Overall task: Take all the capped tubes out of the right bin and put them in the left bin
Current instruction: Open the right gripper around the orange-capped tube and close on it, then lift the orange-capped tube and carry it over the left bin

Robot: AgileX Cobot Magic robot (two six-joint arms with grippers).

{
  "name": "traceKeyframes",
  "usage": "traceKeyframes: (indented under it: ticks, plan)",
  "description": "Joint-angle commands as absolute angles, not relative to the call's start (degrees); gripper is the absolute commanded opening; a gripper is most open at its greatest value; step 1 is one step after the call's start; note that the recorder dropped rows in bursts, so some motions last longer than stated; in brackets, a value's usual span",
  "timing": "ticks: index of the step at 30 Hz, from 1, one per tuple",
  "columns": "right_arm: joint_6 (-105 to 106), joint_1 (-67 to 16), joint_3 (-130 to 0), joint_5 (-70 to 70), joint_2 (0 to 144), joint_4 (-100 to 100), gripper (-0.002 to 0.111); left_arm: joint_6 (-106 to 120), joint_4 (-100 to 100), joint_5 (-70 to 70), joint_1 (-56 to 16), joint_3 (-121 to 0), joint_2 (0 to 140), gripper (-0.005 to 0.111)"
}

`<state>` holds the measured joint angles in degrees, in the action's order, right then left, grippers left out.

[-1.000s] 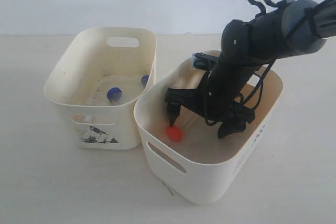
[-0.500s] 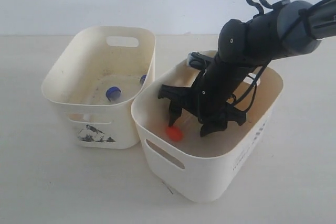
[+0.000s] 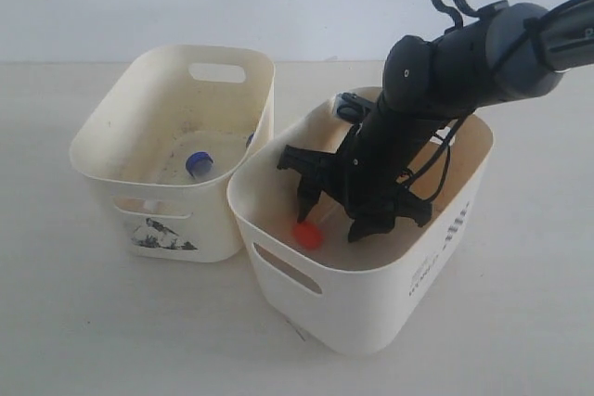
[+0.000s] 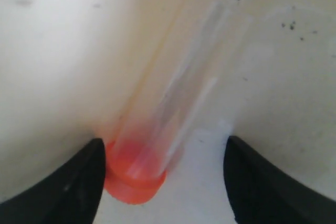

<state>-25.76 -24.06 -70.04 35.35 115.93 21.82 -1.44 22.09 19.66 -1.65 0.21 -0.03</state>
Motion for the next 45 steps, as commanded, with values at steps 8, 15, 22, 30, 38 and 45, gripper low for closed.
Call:
traceKeyframes:
  ticks: [8,15,22,30,38,45]
  plan:
    - [-26.42,-24.01,-68.68,36.84,118.53,16.15,0.012,-1.98,21.93,19.53,-1.89,0.00,0.00,0.004]
    - [-26.24,-24.01,-68.68,37.19,118.53,14.46,0.044,-1.98,21.93,19.53,-1.89,0.00,0.00,0.004]
    - [-25.60,-24.01,-68.68,38.47,118.63,14.46,0.056,-1.98,21.93,19.53,-1.89,0.00,0.00,0.004]
    - [-24.21,-24.01,-68.68,40.54,118.63,14.07,0.000,-1.98,21.93,19.53,-1.89,0.00,0.00,0.004]
    - [-17.82,-24.01,-68.68,45.90,118.63,14.07,0.000,-1.98,21.93,19.53,-1.89,0.00,0.00,0.004]
    - [-15.72,-24.01,-68.68,47.64,114.44,12.04,0.000,-1.98,21.93,19.53,-1.89,0.00,0.00,0.004]
